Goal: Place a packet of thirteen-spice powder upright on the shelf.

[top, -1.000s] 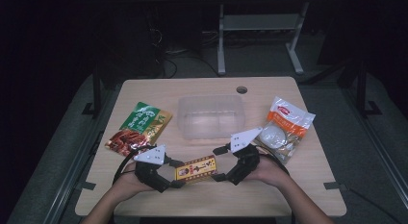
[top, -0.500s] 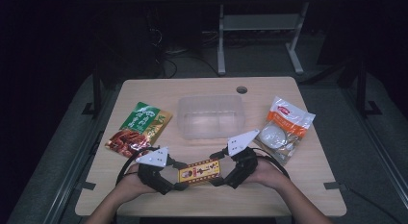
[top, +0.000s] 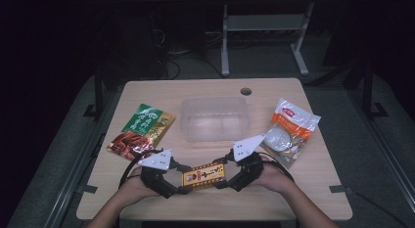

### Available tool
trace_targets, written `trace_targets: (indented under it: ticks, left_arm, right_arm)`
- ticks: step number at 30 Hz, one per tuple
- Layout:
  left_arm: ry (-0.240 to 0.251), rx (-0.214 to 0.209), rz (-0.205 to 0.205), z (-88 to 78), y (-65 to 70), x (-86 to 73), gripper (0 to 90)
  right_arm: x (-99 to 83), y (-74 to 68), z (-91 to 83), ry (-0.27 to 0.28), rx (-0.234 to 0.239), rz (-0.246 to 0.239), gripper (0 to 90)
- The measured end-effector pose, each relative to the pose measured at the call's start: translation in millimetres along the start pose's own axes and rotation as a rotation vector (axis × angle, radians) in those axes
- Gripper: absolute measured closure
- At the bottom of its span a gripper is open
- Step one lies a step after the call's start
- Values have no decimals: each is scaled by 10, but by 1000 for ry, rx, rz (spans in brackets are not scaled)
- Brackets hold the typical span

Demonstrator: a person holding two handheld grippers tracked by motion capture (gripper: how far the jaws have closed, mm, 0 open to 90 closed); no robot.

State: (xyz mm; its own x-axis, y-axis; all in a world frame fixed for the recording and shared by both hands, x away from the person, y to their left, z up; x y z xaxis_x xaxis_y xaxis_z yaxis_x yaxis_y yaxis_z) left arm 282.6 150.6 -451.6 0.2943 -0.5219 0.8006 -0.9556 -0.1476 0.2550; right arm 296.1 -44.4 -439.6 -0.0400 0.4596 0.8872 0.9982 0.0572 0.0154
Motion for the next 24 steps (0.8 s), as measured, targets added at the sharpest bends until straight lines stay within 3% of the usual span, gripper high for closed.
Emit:
trace_targets:
  ticks: [24]
  left_arm:
    - [-46,-43,-11,126,-22,-57,317]
  right_arm:
    - [69,-44,-8,-13,6,-11,316]
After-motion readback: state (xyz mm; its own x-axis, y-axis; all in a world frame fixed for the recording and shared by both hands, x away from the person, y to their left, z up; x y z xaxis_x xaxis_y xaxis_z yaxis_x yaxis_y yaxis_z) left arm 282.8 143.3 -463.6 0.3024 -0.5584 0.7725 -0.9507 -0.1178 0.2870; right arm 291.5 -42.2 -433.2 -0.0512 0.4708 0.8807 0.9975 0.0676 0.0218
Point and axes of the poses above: each handheld gripper's, and its own axes: z roughly forward along the jaws, x roughly out of its top, y roughly to its right, the point moved 6 cm from there along z, roughly forward along the jaws, and after that the axes turned 9 degrees about -z, right-handed, at the moved point
